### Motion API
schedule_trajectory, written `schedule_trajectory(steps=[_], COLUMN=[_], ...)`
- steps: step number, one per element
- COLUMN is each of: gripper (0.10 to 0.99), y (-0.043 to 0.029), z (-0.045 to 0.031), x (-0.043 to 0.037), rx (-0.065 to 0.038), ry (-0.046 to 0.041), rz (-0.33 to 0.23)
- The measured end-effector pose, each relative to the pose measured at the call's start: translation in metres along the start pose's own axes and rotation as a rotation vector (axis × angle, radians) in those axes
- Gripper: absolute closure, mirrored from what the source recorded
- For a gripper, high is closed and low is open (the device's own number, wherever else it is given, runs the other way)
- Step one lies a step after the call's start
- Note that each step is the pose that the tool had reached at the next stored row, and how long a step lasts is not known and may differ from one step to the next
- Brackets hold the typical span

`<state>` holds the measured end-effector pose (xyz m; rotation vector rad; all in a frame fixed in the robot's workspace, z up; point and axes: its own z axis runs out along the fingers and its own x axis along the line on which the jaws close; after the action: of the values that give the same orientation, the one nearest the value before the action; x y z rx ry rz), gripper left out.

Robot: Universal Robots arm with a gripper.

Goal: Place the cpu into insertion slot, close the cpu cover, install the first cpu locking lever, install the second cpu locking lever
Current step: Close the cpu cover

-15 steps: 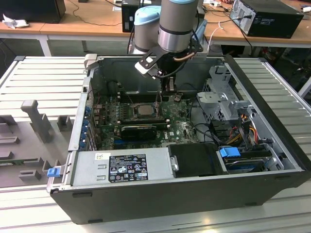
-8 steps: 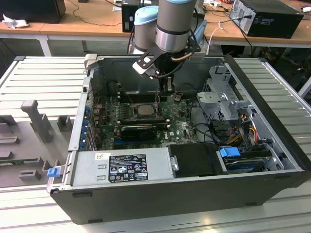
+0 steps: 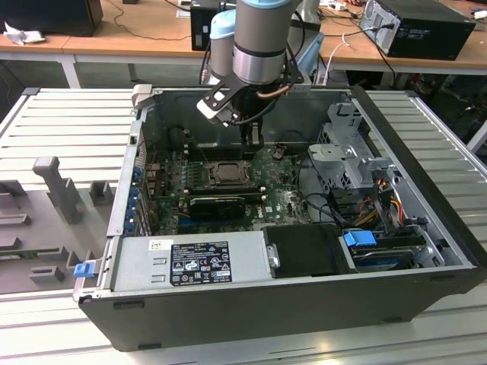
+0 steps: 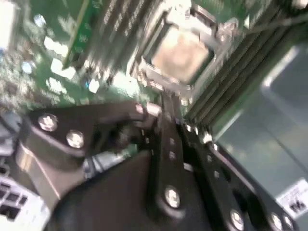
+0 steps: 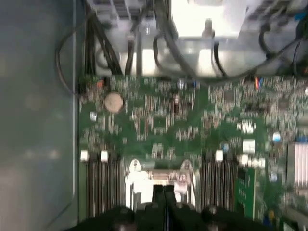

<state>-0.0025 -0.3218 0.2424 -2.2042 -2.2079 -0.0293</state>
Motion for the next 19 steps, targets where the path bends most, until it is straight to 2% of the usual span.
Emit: schedule_trajectory(steps=[3, 4, 7, 10, 19], gripper=[0.980, 0.980, 0.980, 0.980, 0.980], y=[-0.0038, -0.0087, -0.0174, -0.0216, -0.0341], z=[0.0047, 0.0066, 0.0100, 0.0169, 0.0181], x=[-0.0002, -0.0002, -0.0003, -0.0004, -0.0005], rx=[0.000, 0.000, 0.000, 0.000, -0.001], ry=[-0.0009, -0.0015, -0.0016, -0.0015, -0.0017], rz=[0.000, 0.000, -0.002, -0.019, -0.028])
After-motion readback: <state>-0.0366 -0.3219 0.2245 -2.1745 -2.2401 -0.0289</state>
